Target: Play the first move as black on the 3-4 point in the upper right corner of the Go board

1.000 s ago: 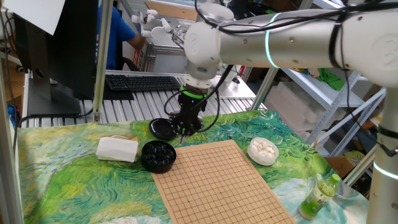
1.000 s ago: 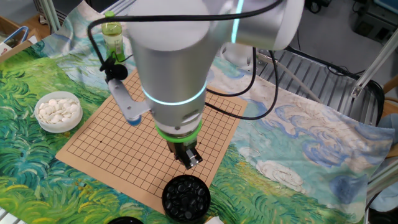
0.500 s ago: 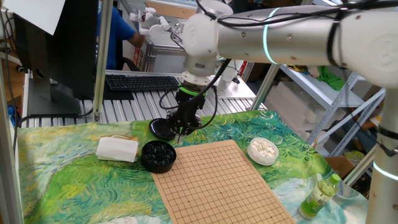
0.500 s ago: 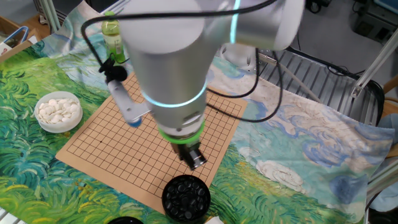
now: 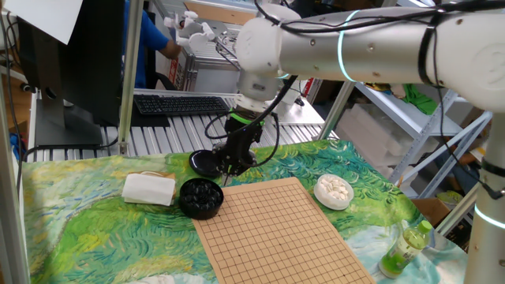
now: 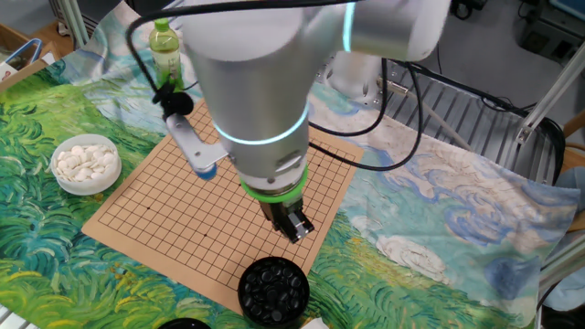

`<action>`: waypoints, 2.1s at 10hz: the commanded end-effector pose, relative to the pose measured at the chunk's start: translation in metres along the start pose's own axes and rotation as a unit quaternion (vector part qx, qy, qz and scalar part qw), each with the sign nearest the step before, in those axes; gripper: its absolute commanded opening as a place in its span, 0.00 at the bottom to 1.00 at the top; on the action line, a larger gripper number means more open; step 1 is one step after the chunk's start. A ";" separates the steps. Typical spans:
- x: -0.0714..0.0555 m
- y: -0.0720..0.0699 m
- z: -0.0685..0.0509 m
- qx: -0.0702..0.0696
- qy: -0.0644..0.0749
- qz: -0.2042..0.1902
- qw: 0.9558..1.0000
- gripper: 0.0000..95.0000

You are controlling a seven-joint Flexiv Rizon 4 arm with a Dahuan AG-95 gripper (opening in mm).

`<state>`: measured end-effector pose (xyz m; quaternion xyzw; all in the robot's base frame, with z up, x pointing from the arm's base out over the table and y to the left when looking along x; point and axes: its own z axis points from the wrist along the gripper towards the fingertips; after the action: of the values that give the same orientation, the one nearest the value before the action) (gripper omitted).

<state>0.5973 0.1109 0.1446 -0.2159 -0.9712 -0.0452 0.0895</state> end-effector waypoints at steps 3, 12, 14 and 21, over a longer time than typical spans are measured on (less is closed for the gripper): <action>0.006 -0.003 -0.003 0.059 -0.033 -0.027 0.997 0.00; 0.043 -0.010 -0.019 0.060 -0.040 -0.033 0.997 0.00; 0.043 -0.010 -0.019 0.046 -0.054 -0.026 0.997 0.00; 0.043 -0.010 -0.019 -0.008 -0.068 -0.057 0.996 0.00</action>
<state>0.5595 0.1184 0.1703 -0.1575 -0.9854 -0.0605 0.0219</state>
